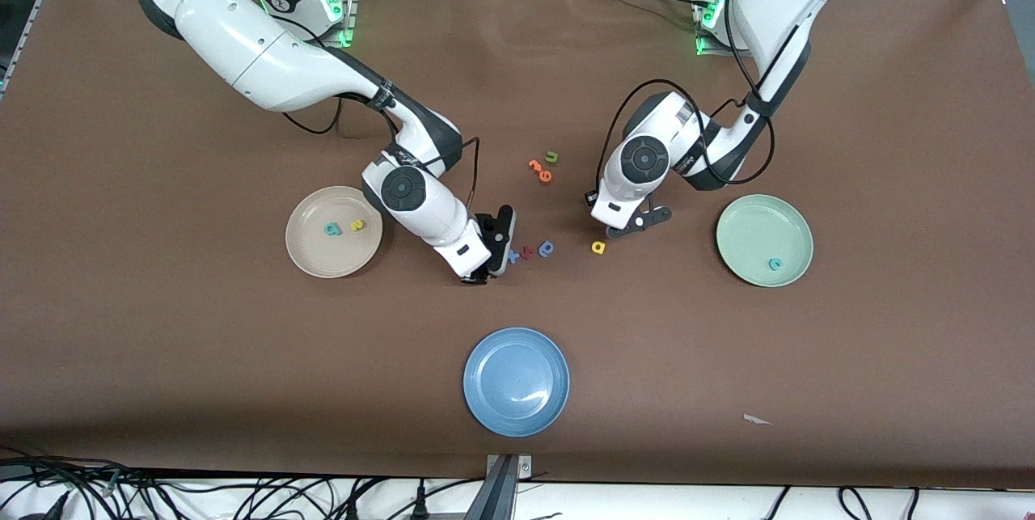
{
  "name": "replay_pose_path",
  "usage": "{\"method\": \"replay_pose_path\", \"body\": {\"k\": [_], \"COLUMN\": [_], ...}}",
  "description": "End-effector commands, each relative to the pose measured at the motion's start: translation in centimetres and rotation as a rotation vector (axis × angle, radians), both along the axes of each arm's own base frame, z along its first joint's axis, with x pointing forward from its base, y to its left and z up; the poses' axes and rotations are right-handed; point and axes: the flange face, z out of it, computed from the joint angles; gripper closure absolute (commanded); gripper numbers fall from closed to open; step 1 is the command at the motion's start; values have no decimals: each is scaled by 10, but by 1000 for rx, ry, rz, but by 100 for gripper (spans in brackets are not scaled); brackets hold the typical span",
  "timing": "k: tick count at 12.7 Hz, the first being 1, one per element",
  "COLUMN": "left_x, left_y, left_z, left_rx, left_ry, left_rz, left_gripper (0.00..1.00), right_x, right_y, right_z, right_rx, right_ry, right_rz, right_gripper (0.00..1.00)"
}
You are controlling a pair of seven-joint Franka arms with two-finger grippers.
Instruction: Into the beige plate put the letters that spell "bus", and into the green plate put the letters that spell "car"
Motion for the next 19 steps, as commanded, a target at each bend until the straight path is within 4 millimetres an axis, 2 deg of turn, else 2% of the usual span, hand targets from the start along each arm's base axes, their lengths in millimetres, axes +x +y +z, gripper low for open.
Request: {"method": "replay_pose_path", "body": {"k": [1, 3, 5, 6, 7, 8, 10, 12, 14, 17, 19], "left_x": [3, 17, 49, 61, 74, 89, 108, 120, 126, 128, 127], "left_y": [2, 6, 37, 52, 71, 96, 149, 201, 248, 286, 288], "left_z": [3, 21, 52, 68, 83, 94, 109, 109, 97, 65, 55], "left_rx": [-7, -19, -11, -4, 2, 0, -17, -48, -66, -8, -10], "left_ry": [9, -24, -36, -21, -6, 6, 15, 13, 27, 52, 62], "left_rz": [29, 36, 68, 54, 42, 41, 11, -44, -95, -157, -158], "left_gripper": [100, 100, 100, 100, 100, 100, 100, 100, 100, 100, 96], "right_x": [5, 7, 5, 5, 5, 5, 5, 10, 15, 21, 31], "right_y": [5, 3, 6, 6, 6, 6, 6, 1, -6, -17, -43], "right_z": [-6, -7, -8, -8, -8, -8, -8, -1, 9, 40, 56], "right_rx": [0, -2, -2, -2, -2, -2, -5, -3, -19, -84, -139], "right_ry": [-15, -17, -17, -17, -17, -17, -13, -14, -8, 14, 46], "right_rz": [18, 15, 19, 19, 19, 19, 15, -1, -9, -17, -52], "right_gripper": [49, 49, 50, 58, 68, 73, 79, 80, 80, 80, 79]}}
